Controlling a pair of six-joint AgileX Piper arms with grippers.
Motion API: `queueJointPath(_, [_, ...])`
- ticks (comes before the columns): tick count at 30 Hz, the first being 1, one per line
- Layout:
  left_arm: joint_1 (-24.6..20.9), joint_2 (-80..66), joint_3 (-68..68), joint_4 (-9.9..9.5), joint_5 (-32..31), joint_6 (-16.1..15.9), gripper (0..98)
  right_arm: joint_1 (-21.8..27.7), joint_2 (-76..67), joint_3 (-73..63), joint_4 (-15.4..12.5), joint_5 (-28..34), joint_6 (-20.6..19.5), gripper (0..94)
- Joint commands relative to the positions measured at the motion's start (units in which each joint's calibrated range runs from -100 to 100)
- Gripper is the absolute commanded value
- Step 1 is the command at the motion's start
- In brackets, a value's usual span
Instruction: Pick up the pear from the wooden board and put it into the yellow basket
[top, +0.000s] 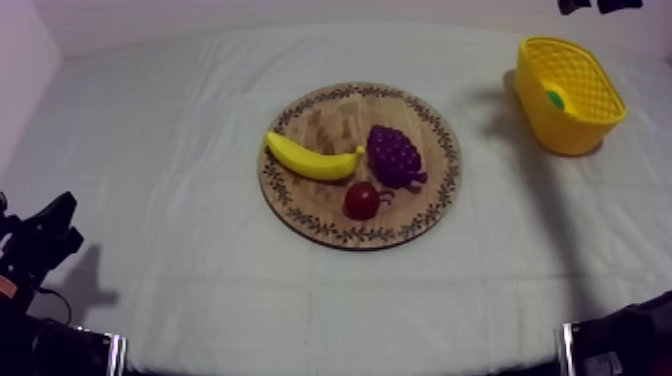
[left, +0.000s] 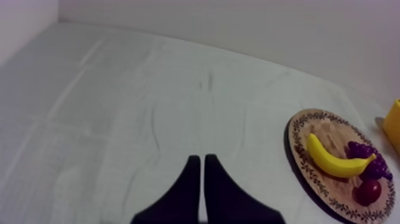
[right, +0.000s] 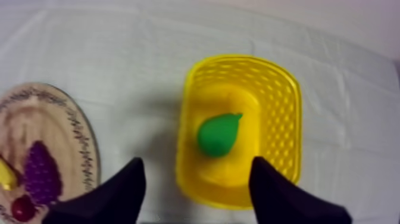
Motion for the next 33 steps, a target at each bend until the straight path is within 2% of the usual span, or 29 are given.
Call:
queueJointPath(1, [0.0, 0.0, 0.0, -0.02, 0.0, 0.0, 0.1, -1.0, -10.3, 10.9, 0.4, -5.5, -2.5, 43.7])
queueJointPath(6, [0.0, 0.0, 0.0, -0.02, 0.0, 0.0, 0.1, -2.2, -23.5, 26.7, -1.0, -15.1, -2.5, 36.0])
queueJointPath(10, [0.0, 0.0, 0.0, -0.02, 0.0, 0.0, 0.1, -2.4, -34.6, 39.2, -5.0, -22.5, 0.8, 27.5])
queueJointPath(17, [0.0, 0.0, 0.0, -0.02, 0.0, 0.0, 0.1, -2.7, -52.0, 59.4, -10.5, -32.9, 5.7, 5.9])
queueJointPath(20, [0.0, 0.0, 0.0, -0.02, 0.0, 0.0, 0.1, -2.1, -59.3, 66.8, -11.6, -35.3, 4.8, 2.5])
queueJointPath(28, [0.0, 0.0, 0.0, -0.02, 0.0, 0.0, 0.1, -1.4, -76.1, 84.4, -12.6, -38.1, -2.8, 0.7])
queueJointPath(30, [0.0, 0.0, 0.0, -0.02, 0.0, 0.1, 0.1, -1.1, -79.2, 87.1, -13.7, -37.7, -3.2, 0.6])
queueJointPath(33, [0.0, 0.0, 0.0, -0.02, 0.0, 0.1, 0.1, -0.5, -83.6, 90.5, -16.5, -36.6, -1.5, 0.5])
